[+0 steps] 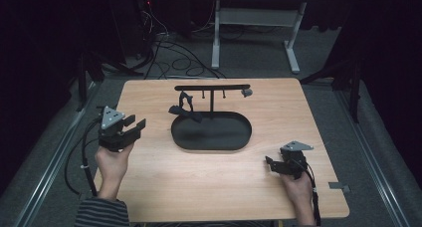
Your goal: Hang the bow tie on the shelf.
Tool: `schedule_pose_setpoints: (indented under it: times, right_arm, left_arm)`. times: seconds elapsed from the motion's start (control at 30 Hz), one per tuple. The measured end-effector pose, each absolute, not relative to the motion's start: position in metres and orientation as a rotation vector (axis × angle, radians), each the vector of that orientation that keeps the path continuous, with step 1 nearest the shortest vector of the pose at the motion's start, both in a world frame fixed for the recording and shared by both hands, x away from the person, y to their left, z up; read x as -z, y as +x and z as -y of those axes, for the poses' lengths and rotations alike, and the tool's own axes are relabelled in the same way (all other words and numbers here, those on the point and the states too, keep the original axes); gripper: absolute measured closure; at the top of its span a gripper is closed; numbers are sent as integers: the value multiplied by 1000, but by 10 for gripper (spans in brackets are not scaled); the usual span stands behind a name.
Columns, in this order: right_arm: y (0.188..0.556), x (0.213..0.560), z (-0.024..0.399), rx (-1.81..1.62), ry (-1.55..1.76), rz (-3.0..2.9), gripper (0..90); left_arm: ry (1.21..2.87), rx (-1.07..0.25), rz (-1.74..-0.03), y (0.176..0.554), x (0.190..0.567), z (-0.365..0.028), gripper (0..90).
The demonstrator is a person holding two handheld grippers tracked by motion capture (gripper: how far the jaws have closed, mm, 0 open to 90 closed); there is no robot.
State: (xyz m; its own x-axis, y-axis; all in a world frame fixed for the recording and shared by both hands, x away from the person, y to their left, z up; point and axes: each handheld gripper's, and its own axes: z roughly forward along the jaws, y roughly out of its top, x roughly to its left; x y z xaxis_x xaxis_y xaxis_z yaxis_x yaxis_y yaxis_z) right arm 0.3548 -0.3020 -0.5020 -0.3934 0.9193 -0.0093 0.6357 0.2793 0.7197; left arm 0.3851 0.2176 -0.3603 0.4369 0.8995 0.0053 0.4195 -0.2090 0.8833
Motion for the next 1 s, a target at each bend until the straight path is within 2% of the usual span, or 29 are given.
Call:
schedule_pose_setpoints:
  times: [1.0]
  right_arm:
    - [355, 502, 302, -901, 1401, -2128, 303]
  left_arm:
    - [1787, -661, -1155, 350, 379, -237, 564]
